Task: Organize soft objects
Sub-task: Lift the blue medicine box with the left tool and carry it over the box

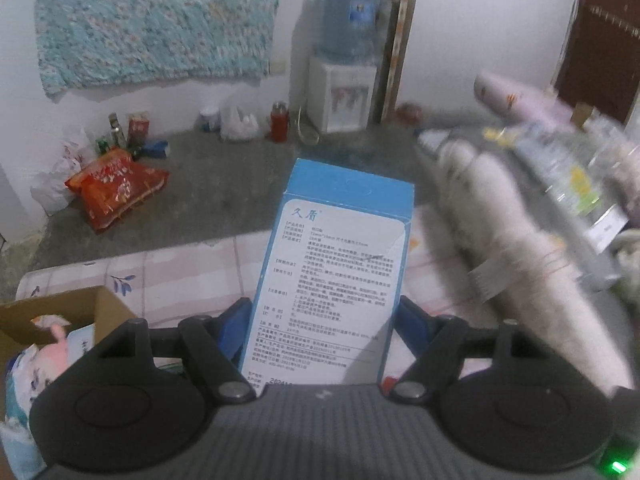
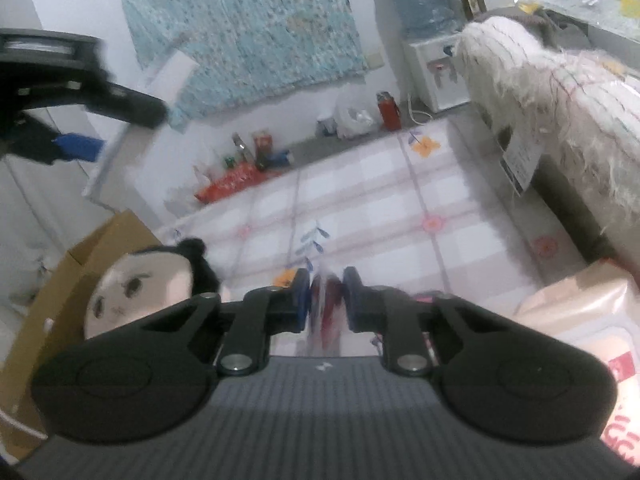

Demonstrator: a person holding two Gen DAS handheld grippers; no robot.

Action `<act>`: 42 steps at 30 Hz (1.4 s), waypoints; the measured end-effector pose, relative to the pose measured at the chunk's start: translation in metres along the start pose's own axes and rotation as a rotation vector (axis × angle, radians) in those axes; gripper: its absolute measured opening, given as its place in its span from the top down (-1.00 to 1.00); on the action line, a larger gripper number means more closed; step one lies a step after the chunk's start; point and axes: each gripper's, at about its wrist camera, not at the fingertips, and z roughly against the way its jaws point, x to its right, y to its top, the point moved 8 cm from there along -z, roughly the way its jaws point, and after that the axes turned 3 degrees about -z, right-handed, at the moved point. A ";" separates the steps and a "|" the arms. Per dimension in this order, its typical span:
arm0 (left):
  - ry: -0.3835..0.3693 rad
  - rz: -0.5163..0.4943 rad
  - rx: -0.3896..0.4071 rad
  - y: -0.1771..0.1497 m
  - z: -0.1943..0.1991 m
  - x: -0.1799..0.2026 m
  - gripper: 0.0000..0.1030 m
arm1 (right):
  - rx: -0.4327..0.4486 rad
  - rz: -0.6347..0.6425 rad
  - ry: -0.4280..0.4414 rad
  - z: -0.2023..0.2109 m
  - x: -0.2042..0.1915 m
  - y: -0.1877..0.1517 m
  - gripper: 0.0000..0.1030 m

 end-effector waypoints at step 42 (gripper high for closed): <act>0.064 0.596 0.122 -0.247 0.188 -0.208 -0.49 | -0.336 0.259 -0.095 -0.060 -0.056 -0.045 0.21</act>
